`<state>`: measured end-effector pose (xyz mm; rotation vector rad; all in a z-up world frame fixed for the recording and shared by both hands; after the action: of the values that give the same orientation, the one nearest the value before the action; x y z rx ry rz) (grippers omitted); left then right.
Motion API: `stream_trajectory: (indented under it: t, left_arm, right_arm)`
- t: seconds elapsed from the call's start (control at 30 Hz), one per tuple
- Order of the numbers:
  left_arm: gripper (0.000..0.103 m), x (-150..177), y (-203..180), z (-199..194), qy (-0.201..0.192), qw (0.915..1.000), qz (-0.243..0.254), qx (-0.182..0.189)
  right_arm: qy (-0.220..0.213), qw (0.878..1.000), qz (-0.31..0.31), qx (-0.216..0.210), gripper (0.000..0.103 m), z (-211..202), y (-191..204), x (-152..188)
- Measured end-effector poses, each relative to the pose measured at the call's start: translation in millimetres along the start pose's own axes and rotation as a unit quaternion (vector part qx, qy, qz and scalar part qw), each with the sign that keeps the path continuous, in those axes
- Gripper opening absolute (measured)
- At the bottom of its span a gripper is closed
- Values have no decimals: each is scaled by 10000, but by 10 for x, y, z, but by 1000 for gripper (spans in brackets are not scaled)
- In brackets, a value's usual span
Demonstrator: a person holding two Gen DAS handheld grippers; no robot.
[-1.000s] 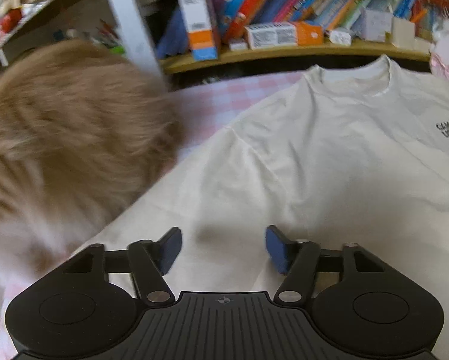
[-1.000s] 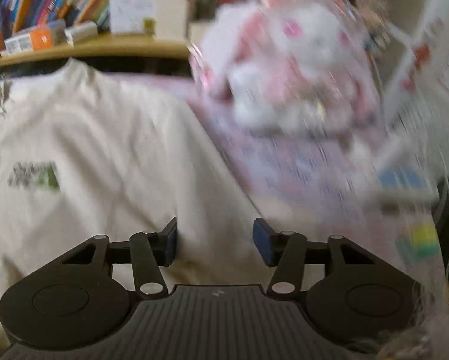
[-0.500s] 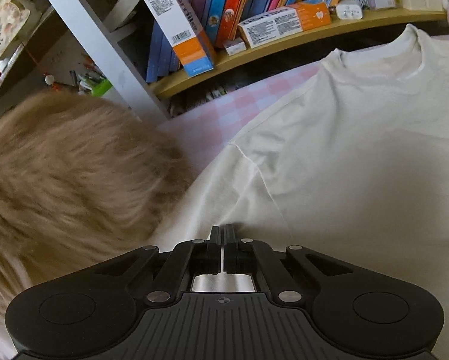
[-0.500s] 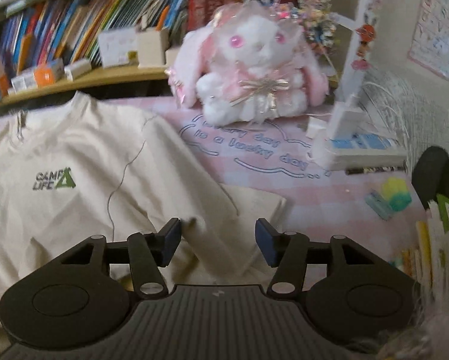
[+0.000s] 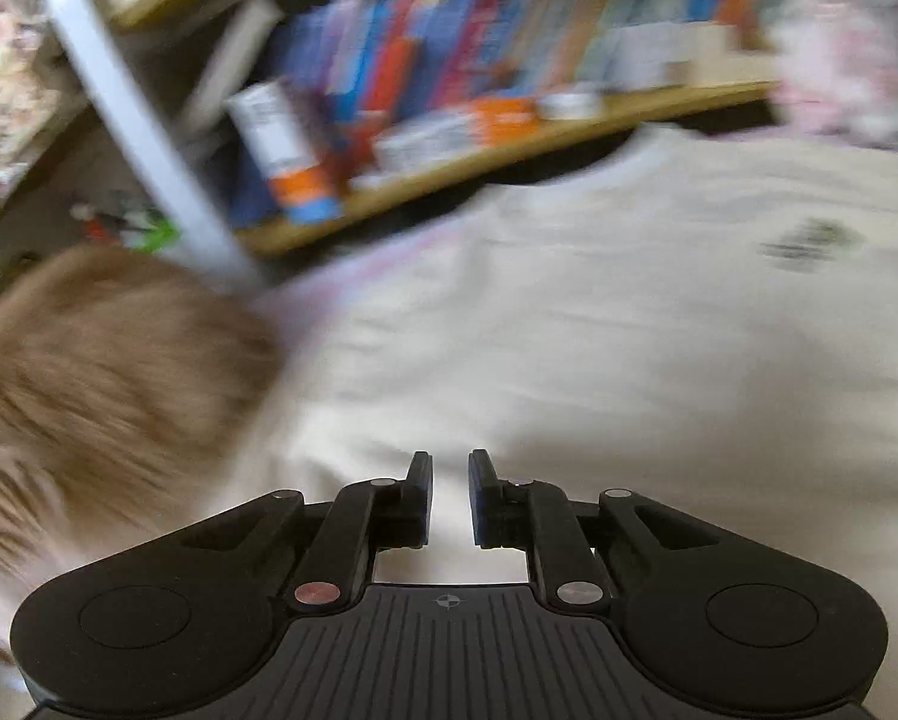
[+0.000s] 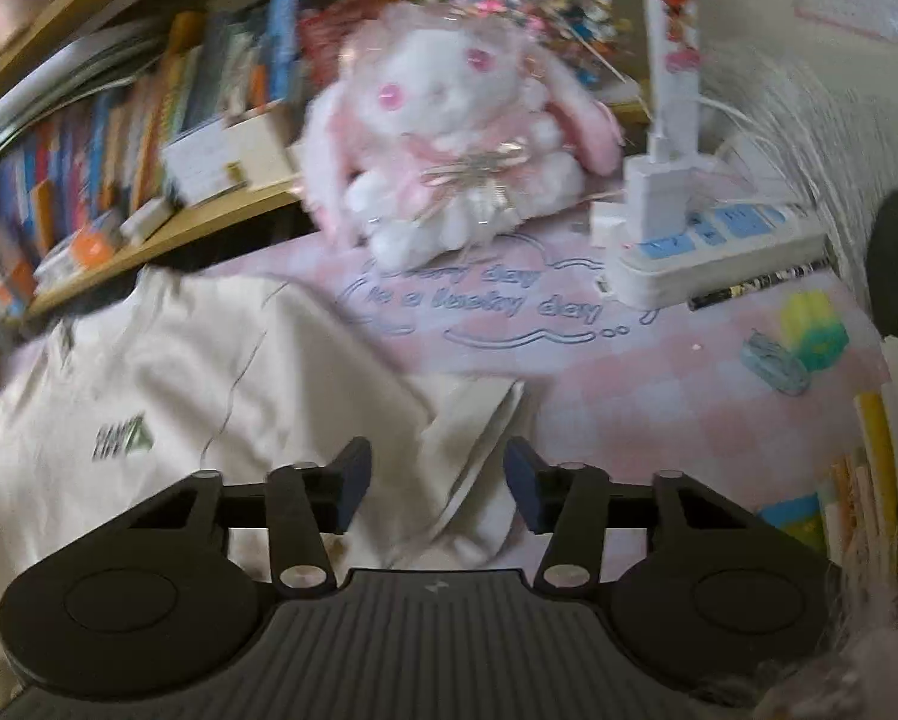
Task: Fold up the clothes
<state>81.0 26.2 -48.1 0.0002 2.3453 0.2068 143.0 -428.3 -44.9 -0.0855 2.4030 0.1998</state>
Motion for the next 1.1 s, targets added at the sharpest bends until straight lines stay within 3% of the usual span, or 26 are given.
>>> stream_trajectory:
  t: [0.13, 0.2, 0.23, 0.27, 0.3, 0.37, 0.43, 0.5, 0.53, 0.6, 0.67, 0.77, 0.83, 1.0, 1.1]
  left_arm:
    - [17, 390, -374, -257, 308, 9983, 57, 494]
    - [17, 528, -424, -301, 471, 9974, 0, 550]
    - [16, 595, -443, -318, 556, 9968, -36, 571]
    - [16, 646, -445, -327, 594, 9966, -57, 575]
    - [17, 675, -446, -349, 553, 9970, -88, 543]
    - [17, 695, -421, -359, 584, 9967, -197, 524]
    - [17, 690, -411, -350, 611, 9967, -186, 508]
    - [17, 682, -402, -339, 638, 9966, -171, 492]
    - [17, 671, -398, -328, 654, 9966, -150, 484]
    - [18, 659, -381, -305, 678, 9965, -147, 475]
    - [18, 660, -376, -297, 671, 9965, -202, 454]
    - [19, 645, -374, -276, 652, 9966, -262, 441]
    - [19, 629, -384, -263, 651, 9966, -254, 432]
    - [19, 591, -424, -229, 655, 9968, -152, 428]
    - [19, 581, -436, -217, 663, 9968, -99, 434]
  right_arm:
    - [284, 9988, 382, -107, 35, 261, -124, -15]
    - [408, 9982, 411, -153, 24, 373, -136, 3]
    - [469, 9978, 420, -229, 5, 406, -129, 6]
    - [430, 9972, 441, -434, 3, 375, -93, -18]
    - [376, 9961, 468, -650, 3, 338, -57, -46]
    - [-255, 9886, 773, -1263, 3, 91, -26, -237]
    - [-858, 9850, 1116, -1001, 3, -86, -206, -446]
    - [-1082, 9857, 1274, -227, 3, -40, -491, -604]
    - [-997, 9879, 1186, -37, 5, 63, -567, -643]
    - [-771, 9926, 894, 293, 17, 214, -634, -659]
    - [-504, 9958, 502, 571, 45, 306, -626, -623]
    - [-460, 9981, 201, 367, 44, 201, -502, -444]
    - [-211, 9994, -264, 120, 41, 171, -349, -293]
    - [354, 9889, -1405, -341, 41, 180, 25, 71]
    - [432, 9878, -1440, -410, 38, 249, 78, 127]
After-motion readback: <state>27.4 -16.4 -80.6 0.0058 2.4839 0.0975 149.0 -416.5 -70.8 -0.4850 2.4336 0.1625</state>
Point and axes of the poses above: each gripper's, at about its wrist camera, not at the fingertips, and z roughly the way its jaws point, y to its left, x to its underside, the point moved 8 cm from there along z, roughly the way its jaws point, and after that the axes turned 14 degrees about -z, right-handed, at the moved point
